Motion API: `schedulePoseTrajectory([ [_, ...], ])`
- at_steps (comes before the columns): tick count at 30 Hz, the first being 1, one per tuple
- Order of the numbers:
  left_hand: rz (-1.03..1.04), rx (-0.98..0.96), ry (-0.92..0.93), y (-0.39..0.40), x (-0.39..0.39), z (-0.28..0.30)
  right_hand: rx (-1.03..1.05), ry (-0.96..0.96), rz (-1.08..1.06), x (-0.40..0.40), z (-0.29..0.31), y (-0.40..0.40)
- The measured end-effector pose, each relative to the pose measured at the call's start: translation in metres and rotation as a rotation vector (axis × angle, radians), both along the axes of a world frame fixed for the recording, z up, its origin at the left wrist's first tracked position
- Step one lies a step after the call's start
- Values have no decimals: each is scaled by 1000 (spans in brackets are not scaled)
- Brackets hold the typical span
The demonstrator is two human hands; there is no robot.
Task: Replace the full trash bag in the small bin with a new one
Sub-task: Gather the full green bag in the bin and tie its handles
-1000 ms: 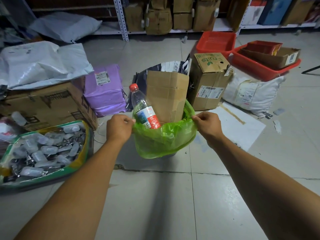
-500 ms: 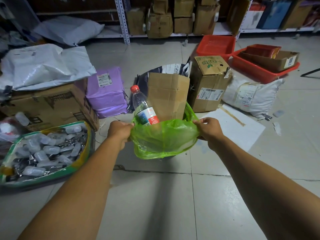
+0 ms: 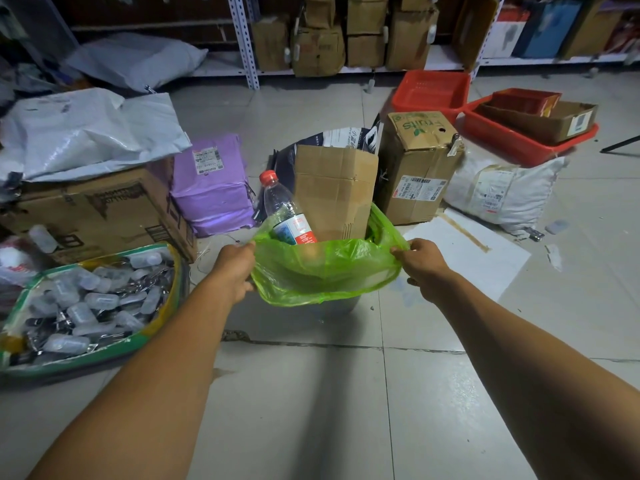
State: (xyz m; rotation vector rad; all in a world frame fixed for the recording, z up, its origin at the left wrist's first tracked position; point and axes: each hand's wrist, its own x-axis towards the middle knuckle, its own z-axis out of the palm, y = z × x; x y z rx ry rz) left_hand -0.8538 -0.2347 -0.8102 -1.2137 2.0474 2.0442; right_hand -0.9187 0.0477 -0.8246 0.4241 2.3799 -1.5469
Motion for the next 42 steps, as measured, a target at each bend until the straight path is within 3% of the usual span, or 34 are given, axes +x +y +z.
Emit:
schedulePoseTrajectory([
  [4,56,45,52,1,-6,0,-147,-116,-61,3,2,-2],
  [11,38,-270,92,-4,-3,-2,-426,-57,-219,0,14,-4],
  [17,20,28,162,-4,-17,27,-512,-74,-223,-13,39,-9],
  [22,-148,150,1,3,-24,38,-531,-181,-87,-18,54,-18],
  [27,72,185,65,-7,-42,45,-486,-150,-299,-35,56,-13],
  [32,204,50,171,-13,-65,68,-336,-67,-181,-59,68,-21],
  [36,191,-57,85,-27,-88,71,-181,-48,-73,-78,71,-33],
  [42,-122,-828,-193,-48,-109,78,146,127,0,-99,73,-48],
])
